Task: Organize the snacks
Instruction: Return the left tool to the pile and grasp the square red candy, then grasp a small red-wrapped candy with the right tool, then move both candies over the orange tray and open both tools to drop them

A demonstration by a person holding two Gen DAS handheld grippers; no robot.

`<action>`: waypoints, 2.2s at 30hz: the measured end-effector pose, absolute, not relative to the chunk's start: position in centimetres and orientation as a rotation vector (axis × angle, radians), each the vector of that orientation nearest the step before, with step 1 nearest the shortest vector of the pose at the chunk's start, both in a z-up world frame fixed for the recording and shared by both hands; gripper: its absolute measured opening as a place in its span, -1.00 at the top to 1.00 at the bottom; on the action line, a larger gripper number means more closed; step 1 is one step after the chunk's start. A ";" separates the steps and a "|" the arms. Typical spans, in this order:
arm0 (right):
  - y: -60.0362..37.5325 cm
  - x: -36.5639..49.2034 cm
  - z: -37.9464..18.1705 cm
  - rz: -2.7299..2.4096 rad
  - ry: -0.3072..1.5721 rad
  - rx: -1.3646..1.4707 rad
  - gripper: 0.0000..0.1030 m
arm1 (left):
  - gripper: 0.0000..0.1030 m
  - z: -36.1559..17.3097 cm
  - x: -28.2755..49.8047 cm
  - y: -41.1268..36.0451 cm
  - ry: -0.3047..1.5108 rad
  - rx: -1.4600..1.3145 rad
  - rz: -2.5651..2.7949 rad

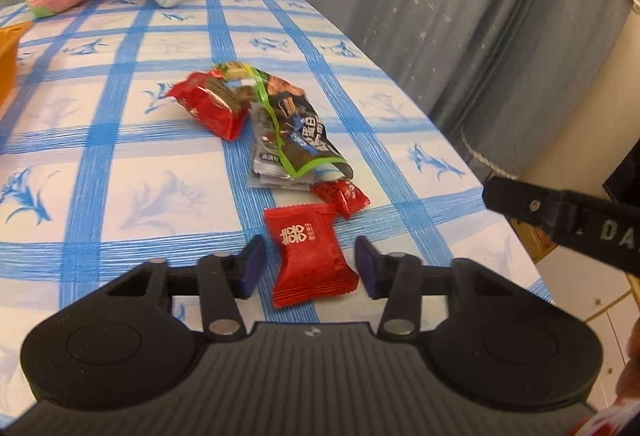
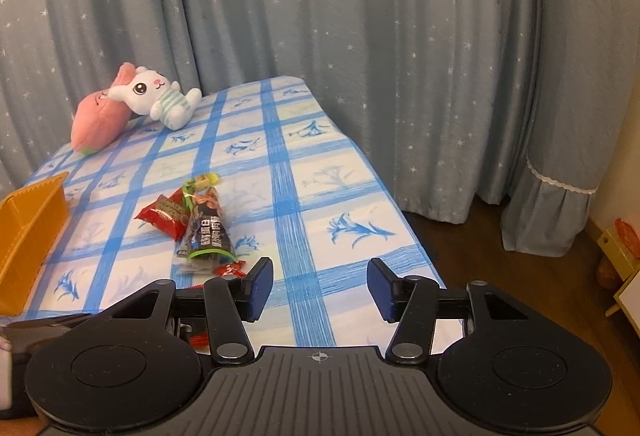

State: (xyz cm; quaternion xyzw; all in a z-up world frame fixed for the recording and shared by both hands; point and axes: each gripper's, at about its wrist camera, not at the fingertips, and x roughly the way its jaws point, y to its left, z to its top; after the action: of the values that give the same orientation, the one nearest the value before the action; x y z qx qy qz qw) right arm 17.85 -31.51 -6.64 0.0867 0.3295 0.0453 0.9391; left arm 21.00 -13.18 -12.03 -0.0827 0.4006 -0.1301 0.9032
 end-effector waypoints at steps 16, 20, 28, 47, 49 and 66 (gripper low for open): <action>-26.9 21.1 -8.0 0.307 0.704 -0.024 -0.03 | 0.51 -10.7 18.5 -4.7 0.781 -0.018 -0.195; -25.2 22.9 -9.4 0.384 0.746 -0.101 0.02 | 0.51 -10.7 18.2 -3.1 0.777 -0.025 -0.174; -23.7 25.3 -11.3 0.426 0.796 -0.177 0.31 | 0.50 -11.3 18.0 -3.1 0.775 -0.017 -0.188; -21.8 22.8 -10.9 0.454 0.851 -0.076 0.64 | 0.50 -12.1 18.1 -3.1 0.796 0.029 -0.192; -21.7 22.5 -10.4 0.460 0.836 -0.063 0.64 | 0.51 -11.7 17.7 -2.9 0.791 0.025 -0.183; -15.9 18.6 -4.9 0.583 0.631 0.012 0.64 | 0.51 -5.4 12.7 4.2 0.679 -0.067 0.012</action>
State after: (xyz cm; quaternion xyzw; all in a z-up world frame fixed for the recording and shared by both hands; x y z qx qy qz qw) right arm 18.63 -15.94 -4.92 0.0056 0.3058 0.2824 0.9092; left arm 12.74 4.15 -5.37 -0.0329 0.3330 0.0057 0.9423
